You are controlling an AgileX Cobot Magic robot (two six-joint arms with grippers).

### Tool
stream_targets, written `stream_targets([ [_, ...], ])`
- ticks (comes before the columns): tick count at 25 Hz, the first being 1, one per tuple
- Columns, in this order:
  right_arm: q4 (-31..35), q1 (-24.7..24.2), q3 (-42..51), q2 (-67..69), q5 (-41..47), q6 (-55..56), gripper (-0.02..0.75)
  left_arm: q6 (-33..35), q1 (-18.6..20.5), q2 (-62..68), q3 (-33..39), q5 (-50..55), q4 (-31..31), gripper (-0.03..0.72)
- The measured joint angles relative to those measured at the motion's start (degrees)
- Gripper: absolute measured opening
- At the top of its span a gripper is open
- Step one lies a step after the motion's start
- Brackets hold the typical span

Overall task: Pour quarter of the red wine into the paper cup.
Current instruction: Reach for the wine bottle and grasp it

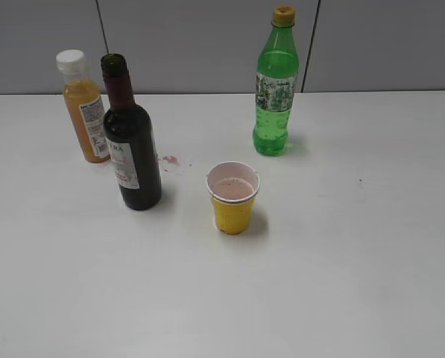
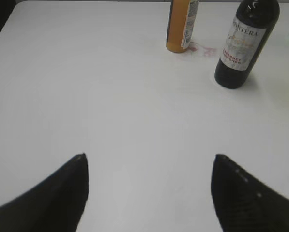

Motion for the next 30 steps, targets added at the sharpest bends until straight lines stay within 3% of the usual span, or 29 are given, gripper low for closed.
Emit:
stream_targets([
  [11, 0.00, 0.00, 0.00, 0.00, -0.07, 0.00, 0.591, 0.00, 0.00, 0.00, 0.00, -0.01, -0.06, 0.584],
  [17, 0.00, 0.00, 0.00, 0.00, -0.07, 0.00, 0.591, 0.83, 0.00, 3.64, -1.33, -2.68, -3.58, 0.679],
  [24, 0.00, 0.00, 0.00, 0.00, -0.07, 0.00, 0.591, 12.23, 0.00, 12.84, -1.29, -19.03, -8.86, 0.688],
  [27, 0.00, 0.00, 0.00, 0.00, -0.07, 0.00, 0.591, 18.58, 0.00, 18.10, 2.68, -31.92, -13.57, 0.687],
  [30, 0.00, 0.00, 0.00, 0.00, -0.07, 0.00, 0.591, 20.12, 0.00, 24.73, 7.41, -42.77, -15.66, 0.682],
])
